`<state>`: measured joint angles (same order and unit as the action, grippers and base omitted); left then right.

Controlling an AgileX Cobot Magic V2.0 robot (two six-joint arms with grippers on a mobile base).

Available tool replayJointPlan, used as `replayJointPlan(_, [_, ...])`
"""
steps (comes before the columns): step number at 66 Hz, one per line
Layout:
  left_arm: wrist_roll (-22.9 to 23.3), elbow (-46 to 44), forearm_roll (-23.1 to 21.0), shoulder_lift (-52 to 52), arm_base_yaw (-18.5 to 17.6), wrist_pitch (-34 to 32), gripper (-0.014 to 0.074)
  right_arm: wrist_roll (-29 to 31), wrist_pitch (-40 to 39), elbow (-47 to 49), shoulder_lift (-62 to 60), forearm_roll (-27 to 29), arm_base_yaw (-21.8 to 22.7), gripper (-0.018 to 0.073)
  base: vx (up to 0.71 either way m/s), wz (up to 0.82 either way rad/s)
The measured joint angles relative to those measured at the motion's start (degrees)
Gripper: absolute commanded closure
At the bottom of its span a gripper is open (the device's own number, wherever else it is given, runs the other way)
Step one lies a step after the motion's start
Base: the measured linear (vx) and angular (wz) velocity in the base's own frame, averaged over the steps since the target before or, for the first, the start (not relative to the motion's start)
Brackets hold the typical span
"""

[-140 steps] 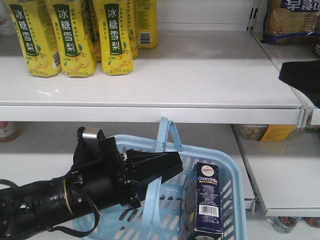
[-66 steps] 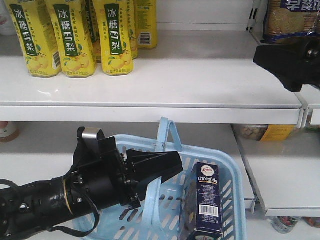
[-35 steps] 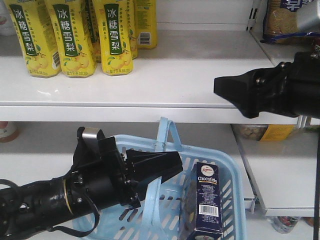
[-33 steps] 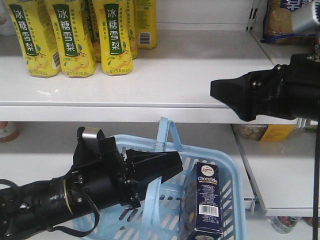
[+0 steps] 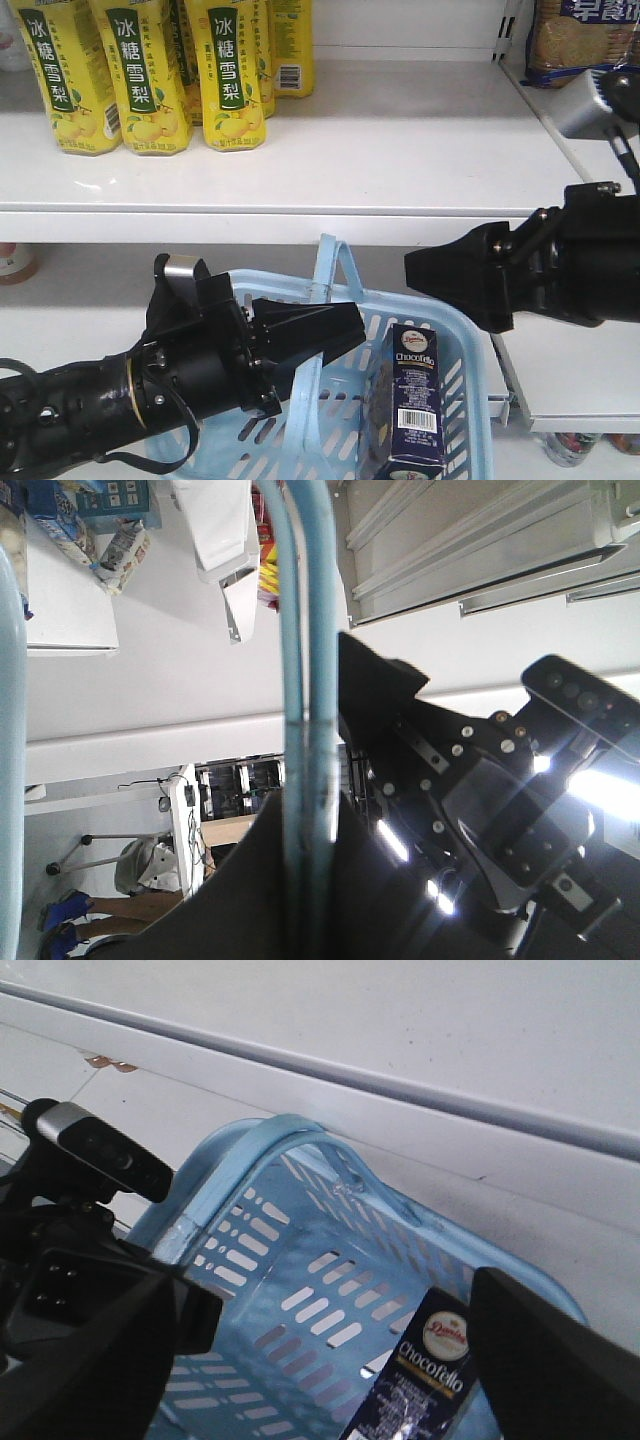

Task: Left arm holds basket, right arm returns cookies
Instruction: 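Reach the right gripper down into the basket toward the cookie box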

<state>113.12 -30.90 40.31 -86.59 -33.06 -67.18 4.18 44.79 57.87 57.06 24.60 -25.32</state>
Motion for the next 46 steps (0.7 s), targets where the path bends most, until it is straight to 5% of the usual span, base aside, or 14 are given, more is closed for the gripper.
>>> replayJointPlan(21, [0.0,0.0,-0.05,0.0,0.0,0.0,0.0599,-11.65,9.97,0.0,-1.05,-1.78,0.0,0.0011,0.0,0.0])
replayJointPlan(46, [0.0,0.0,-0.05,0.0,0.0,0.0,0.0599,-15.04,14.85,0.0,2.64,-5.09,0.0,0.0011,0.0,0.0])
